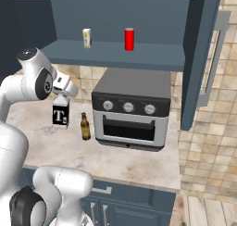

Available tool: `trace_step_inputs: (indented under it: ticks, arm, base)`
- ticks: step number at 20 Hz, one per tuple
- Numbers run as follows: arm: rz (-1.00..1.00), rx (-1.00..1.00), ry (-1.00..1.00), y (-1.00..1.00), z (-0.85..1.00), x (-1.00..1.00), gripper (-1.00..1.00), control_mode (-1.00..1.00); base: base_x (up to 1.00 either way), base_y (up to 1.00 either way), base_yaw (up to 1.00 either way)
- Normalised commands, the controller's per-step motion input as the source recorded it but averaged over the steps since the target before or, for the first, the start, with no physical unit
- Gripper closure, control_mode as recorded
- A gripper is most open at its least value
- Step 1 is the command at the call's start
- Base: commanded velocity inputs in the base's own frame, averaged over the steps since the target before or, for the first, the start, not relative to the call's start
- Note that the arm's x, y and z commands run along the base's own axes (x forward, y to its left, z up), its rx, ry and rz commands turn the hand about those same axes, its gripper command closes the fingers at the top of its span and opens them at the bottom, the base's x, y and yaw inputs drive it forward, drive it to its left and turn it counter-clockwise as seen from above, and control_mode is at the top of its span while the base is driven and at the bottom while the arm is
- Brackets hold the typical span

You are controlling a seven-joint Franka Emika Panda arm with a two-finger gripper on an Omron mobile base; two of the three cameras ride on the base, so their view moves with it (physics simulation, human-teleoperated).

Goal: Sort all alcoholic drinks to one cabinet, and non-alcoholic drinks to the other.

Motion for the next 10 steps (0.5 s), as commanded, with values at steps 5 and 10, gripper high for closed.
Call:
trace_step_inputs:
  ticks: [5,10]
  arm:
    - [0.0,0.0,0.0,-0.18,0.06,-0.36,1.0,-1.0]
    - [0.0,0.0,0.0,-0.25,0.0,-0.52,1.0,-1.0]
  base:
    - [0.0,0.0,0.0]
    - [0.0,0.0,0.0]
